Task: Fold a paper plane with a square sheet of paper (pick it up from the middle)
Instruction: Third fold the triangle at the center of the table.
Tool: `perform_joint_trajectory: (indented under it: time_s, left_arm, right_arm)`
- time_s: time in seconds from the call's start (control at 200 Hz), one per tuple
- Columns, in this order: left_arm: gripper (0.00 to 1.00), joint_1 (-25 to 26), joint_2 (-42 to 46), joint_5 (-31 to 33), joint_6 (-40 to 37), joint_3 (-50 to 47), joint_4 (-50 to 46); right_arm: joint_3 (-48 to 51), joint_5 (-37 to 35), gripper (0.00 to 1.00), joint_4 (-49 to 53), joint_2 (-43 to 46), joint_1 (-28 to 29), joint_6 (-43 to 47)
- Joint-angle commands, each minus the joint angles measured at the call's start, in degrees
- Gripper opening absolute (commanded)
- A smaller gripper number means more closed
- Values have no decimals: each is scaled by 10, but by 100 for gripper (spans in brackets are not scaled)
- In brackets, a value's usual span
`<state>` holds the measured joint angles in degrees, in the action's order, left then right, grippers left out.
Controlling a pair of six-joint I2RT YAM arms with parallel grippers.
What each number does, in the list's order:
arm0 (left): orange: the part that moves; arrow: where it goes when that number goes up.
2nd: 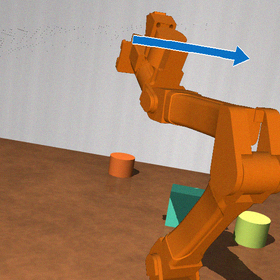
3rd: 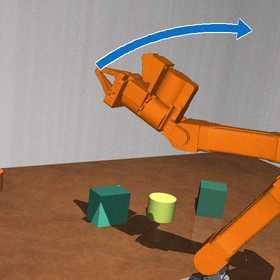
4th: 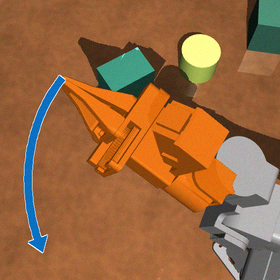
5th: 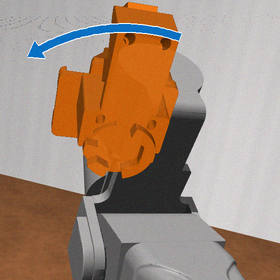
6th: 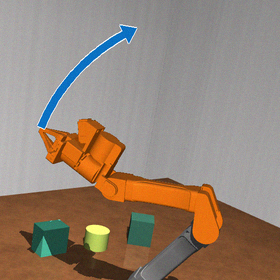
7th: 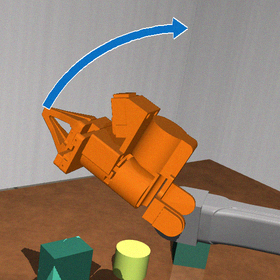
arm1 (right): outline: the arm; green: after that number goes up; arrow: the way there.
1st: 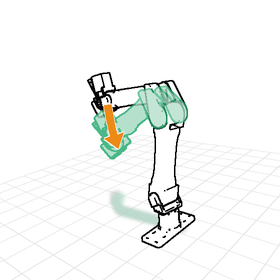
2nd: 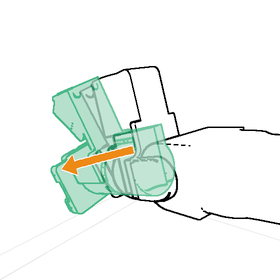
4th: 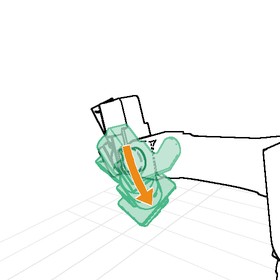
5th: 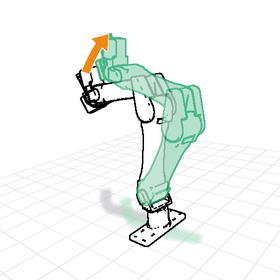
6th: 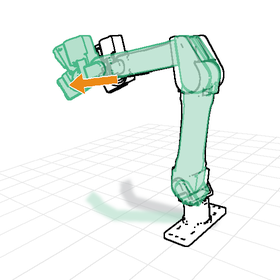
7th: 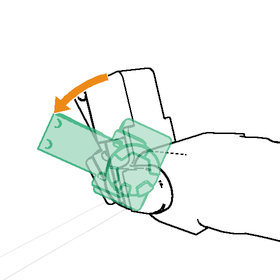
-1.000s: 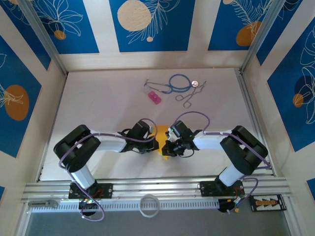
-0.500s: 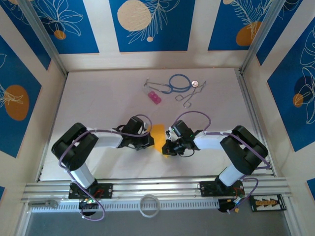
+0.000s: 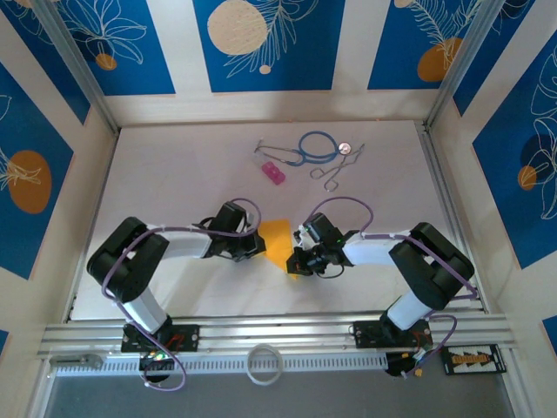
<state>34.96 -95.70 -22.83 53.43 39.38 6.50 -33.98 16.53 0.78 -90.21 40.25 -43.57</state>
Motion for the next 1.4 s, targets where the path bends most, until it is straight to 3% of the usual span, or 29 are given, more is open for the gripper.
perform_joint_trajectory:
  time_s: [0.0, 0.43, 0.785, 1.081, 1.396]
  left_arm:
    - [8, -22, 12, 64, -18, -12, -49]
    - [14, 4, 96, 63, -25, 1, -61]
    - [14, 74, -5, 3, -15, 34, 21]
    - [8, 77, -37, 67, -17, 18, -39]
    - [6, 77, -37, 67, -33, 5, -46]
  right_arm:
    - [26, -9, 0, 74, -13, -1, 8]
    - [22, -10, 0, 78, -12, -2, 9]
    - [20, -9, 0, 78, -9, -3, 7]
    - [-4, 2, 0, 98, 12, -3, 17]
    - [-57, 24, 2, 91, 36, 0, 25]
